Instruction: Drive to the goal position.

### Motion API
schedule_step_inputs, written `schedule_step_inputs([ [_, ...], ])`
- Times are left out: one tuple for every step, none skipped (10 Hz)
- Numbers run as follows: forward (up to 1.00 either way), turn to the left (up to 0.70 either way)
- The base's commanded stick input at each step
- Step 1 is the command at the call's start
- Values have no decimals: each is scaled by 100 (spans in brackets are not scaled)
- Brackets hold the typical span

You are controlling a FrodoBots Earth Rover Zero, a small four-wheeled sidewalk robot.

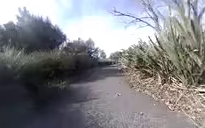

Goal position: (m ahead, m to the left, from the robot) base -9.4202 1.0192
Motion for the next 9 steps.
schedule_step_inputs([
  [45, 0],
  [45, 0],
  [45, 0],
  [45, 0],
  [45, 0],
  [45, 0],
  [45, 0],
  [45, 0],
  [45, 0],
])
